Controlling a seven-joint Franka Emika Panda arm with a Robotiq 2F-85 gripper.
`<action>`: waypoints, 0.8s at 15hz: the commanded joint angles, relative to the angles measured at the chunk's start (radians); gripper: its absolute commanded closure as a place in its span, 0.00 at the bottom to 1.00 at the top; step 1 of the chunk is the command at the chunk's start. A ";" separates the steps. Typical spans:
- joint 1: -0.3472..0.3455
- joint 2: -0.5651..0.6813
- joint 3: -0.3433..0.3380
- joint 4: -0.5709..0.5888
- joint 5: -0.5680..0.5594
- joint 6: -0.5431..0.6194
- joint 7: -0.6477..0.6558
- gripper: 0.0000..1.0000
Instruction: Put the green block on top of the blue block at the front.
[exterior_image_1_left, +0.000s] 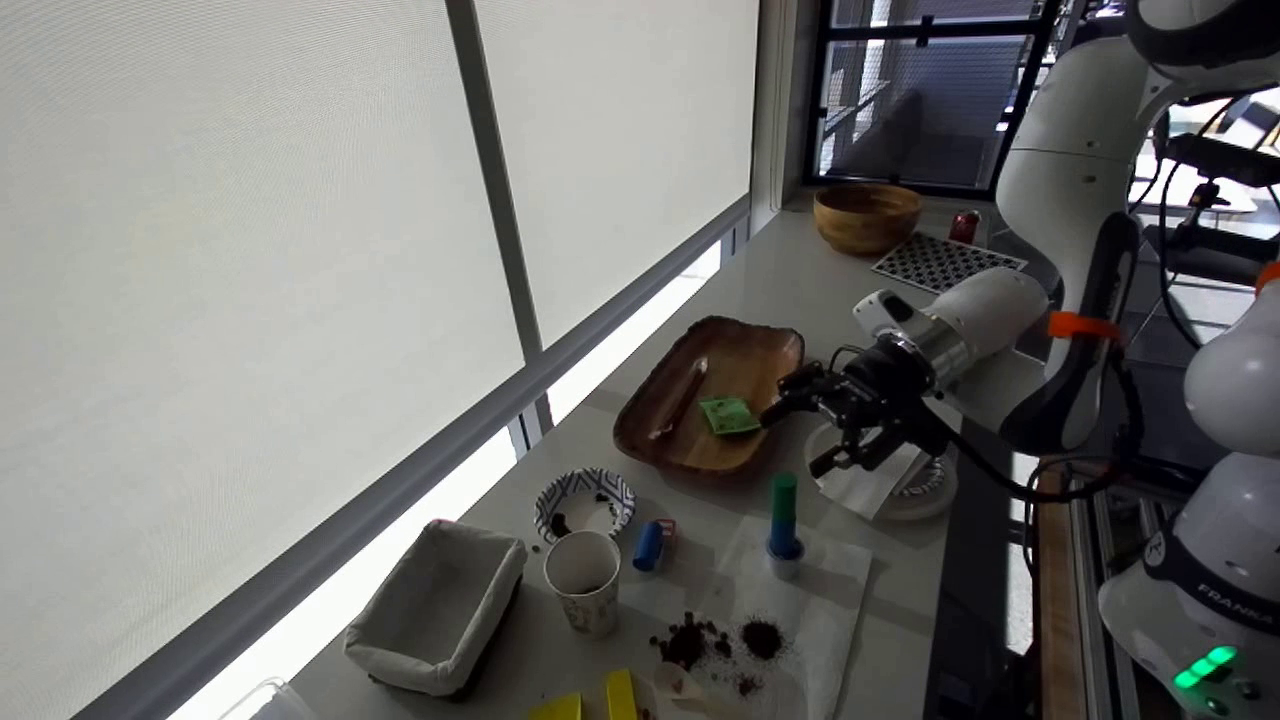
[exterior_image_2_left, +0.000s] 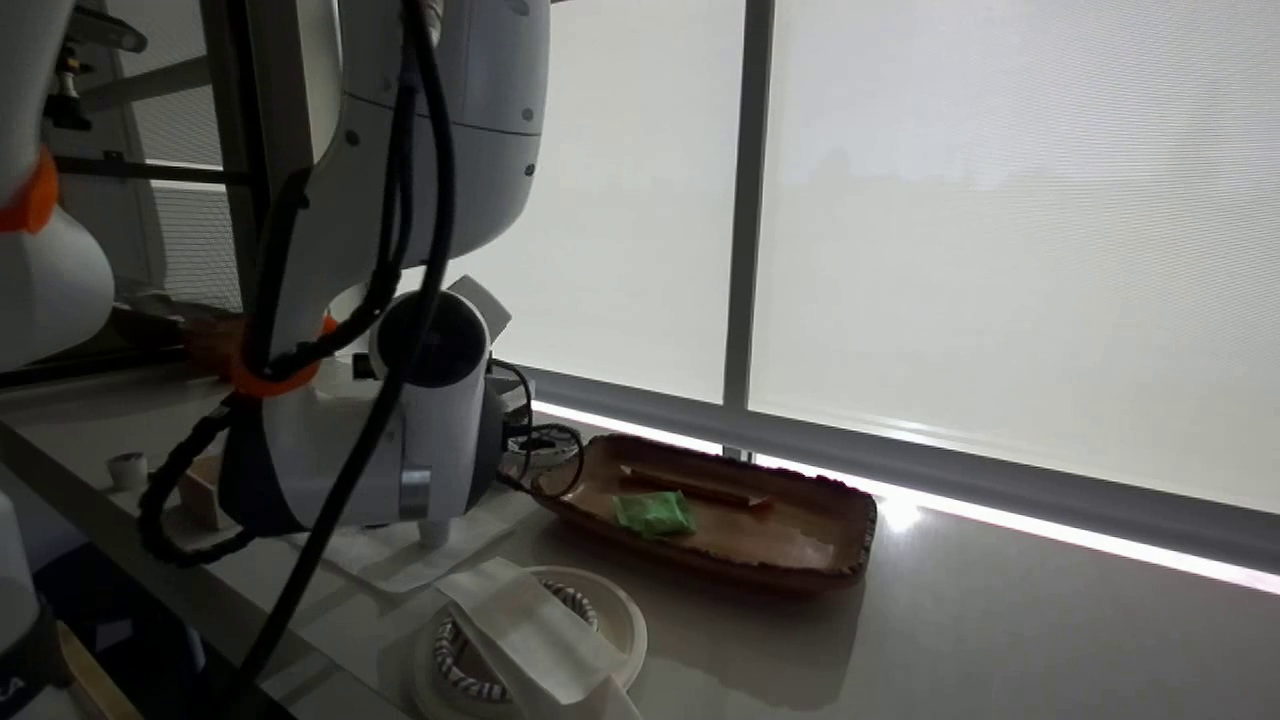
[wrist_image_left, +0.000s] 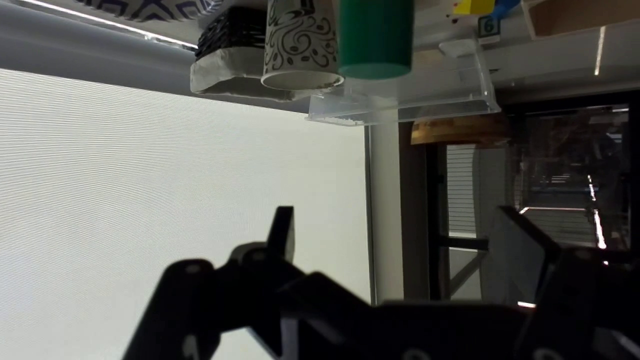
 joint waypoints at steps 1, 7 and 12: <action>0.001 -0.227 0.062 0.003 -0.010 -0.093 0.261 0.00; 0.018 -0.451 0.150 0.021 -0.043 -0.219 0.644 0.00; 0.129 -0.554 0.123 0.049 -0.196 -0.361 0.958 0.00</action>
